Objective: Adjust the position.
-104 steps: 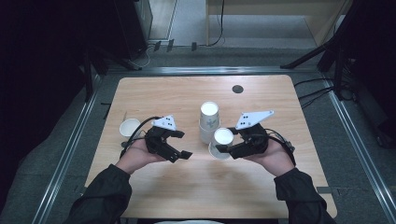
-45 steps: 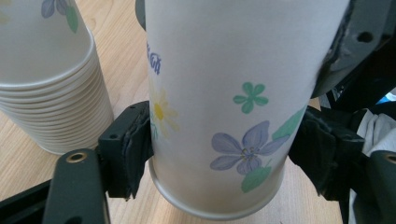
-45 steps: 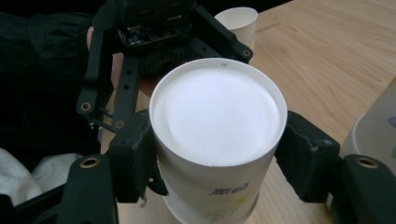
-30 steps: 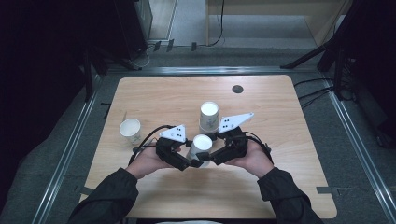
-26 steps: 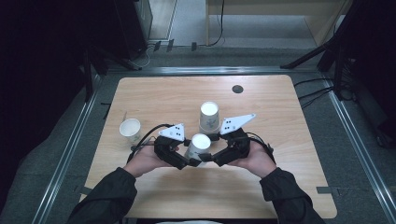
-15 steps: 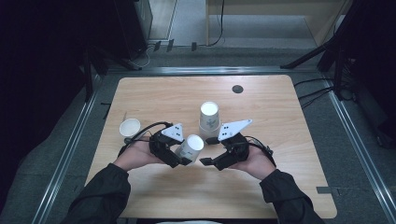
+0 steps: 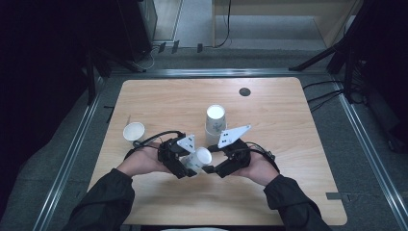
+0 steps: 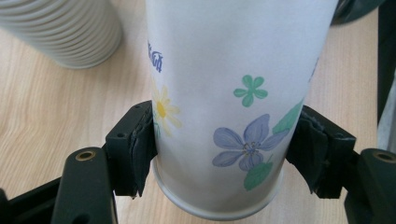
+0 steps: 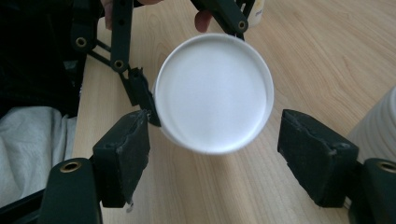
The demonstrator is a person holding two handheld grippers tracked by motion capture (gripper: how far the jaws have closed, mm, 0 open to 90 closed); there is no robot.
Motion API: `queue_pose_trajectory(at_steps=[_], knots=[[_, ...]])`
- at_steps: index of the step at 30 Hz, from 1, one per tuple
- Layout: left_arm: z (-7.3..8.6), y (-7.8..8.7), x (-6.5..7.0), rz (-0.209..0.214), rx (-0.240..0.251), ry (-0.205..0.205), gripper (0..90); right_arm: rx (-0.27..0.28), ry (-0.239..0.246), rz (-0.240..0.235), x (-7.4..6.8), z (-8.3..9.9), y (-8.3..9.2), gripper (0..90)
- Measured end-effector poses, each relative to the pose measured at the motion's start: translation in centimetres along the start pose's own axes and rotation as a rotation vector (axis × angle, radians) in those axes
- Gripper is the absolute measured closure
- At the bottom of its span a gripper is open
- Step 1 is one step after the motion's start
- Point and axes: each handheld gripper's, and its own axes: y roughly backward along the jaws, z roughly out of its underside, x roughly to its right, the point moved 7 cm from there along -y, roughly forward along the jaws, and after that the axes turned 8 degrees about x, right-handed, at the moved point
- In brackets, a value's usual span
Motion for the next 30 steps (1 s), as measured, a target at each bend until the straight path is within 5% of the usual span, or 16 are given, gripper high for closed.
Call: queue_pose_trajectory(at_steps=[14,20,30], knots=[[-0.4,-0.7,1.0,0.043,-0.017,-0.025,29.4,-0.04,0.02,-0.061,-1.1,0.1,-0.6,34.6],[-0.5,-0.3,0.7,0.033,0.038,-0.022,26.0,-0.031,0.005,-0.058,-1.0,-0.2,-0.2,34.9],[-0.7,0.9,-0.3,-0.003,0.136,0.044,12.6,0.02,-0.002,-0.023,-0.1,-0.6,1.5,34.7]])
